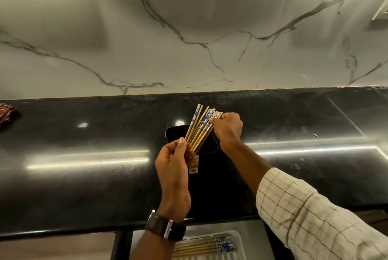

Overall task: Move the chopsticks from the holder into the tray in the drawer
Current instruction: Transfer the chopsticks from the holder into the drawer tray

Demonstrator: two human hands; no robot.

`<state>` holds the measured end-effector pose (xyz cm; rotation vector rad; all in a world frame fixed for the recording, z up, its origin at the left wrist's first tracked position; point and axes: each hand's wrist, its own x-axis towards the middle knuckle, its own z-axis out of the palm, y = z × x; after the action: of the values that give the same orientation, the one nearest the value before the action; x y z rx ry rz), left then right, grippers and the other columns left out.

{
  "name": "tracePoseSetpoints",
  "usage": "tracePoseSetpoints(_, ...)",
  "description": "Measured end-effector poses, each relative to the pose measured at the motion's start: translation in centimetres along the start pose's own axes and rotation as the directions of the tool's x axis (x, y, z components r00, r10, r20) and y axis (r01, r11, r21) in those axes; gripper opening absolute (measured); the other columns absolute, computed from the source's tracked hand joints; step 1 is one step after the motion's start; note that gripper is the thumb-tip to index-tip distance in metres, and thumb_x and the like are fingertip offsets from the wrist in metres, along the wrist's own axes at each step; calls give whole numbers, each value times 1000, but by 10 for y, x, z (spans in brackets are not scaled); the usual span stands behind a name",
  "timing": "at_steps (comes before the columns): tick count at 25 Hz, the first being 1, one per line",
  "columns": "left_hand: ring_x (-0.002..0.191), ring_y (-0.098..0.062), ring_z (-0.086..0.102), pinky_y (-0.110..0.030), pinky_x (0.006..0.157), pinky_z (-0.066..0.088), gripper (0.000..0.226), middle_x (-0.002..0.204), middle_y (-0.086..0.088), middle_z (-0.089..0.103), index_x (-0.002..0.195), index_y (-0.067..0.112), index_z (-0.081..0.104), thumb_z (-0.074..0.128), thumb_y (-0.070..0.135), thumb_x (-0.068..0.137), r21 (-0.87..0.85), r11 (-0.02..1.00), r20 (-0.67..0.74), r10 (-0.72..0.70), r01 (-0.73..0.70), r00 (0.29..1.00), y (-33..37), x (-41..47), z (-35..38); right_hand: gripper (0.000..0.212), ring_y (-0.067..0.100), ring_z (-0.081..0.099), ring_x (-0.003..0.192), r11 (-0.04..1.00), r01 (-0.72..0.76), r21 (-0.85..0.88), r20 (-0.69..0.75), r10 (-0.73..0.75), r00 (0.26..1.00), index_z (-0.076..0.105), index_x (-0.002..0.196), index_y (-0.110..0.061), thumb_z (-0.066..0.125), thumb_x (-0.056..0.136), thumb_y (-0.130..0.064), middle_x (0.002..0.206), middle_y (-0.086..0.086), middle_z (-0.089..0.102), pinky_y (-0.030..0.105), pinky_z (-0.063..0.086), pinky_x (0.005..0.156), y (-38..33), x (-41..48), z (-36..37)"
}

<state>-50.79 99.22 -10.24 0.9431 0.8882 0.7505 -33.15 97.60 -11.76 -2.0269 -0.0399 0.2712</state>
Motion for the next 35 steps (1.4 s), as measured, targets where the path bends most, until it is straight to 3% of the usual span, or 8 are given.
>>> tracePoseSetpoints(9,84,-20,71,-38,80,62,12,101,-17,74,104,9,70,60,15,100,32,999,-14,-15,16,1000,-5,6,3,29,16,72,63,978,170,-122,-113,-183,977,67,67,-10,74,91,-24,70,1,72,44,65,62,-13,-13,-20)
tracePoseSetpoints(14,93,-22,71,-36,84,59,14,104,-13,74,108,11,71,61,11,99,137,976,118,156,-171,981,0,2,2,29,5,64,57,847,506,-165,-181,-530,828,62,67,-16,72,93,-25,67,-5,70,28,55,56,-45,-43,-52)
tracePoseSetpoints(18,124,-5,61,-24,101,52,37,136,5,63,136,17,58,59,14,100,352,784,430,351,-512,832,34,8,13,11,8,74,64,665,745,-45,-118,-744,657,77,89,-8,75,91,-19,77,-1,78,29,63,61,-84,-79,-89)
tracePoseSetpoints(21,108,-6,71,-29,95,57,28,120,0,72,126,8,63,59,9,98,325,665,614,393,-673,685,65,7,24,14,12,79,72,686,713,145,52,-725,687,77,100,-5,77,90,-14,86,3,80,34,66,68,-105,-94,-111)
tracePoseSetpoints(24,78,-22,75,-35,76,62,17,90,-12,76,107,5,67,51,4,102,217,825,685,251,-521,684,70,-3,20,22,14,80,75,780,565,271,184,-618,764,76,109,-3,78,89,-12,90,5,81,33,66,72,-107,-97,-119)
tracePoseSetpoints(29,72,-28,68,-40,68,57,23,96,-24,74,114,-6,63,46,6,105,128,958,682,104,-258,724,46,-18,-1,21,18,80,73,861,432,269,344,-504,792,76,108,0,76,89,-8,89,10,80,24,62,64,-91,-102,-120)
tracePoseSetpoints(32,71,-27,67,-36,65,57,24,98,-24,73,114,-4,63,45,9,106,75,985,661,66,-154,748,41,-23,-8,19,20,80,73,868,391,305,330,-482,812,74,109,1,73,92,-5,89,11,80,29,64,67,-87,-108,-122)
tracePoseSetpoints(35,70,-27,65,-37,65,54,24,100,-24,73,116,0,62,44,12,107,78,991,631,36,-109,775,37,-24,-19,26,20,81,77,838,391,381,169,-479,861,68,120,-5,70,94,-3,94,12,80,34,66,71,-89,-109,-132)
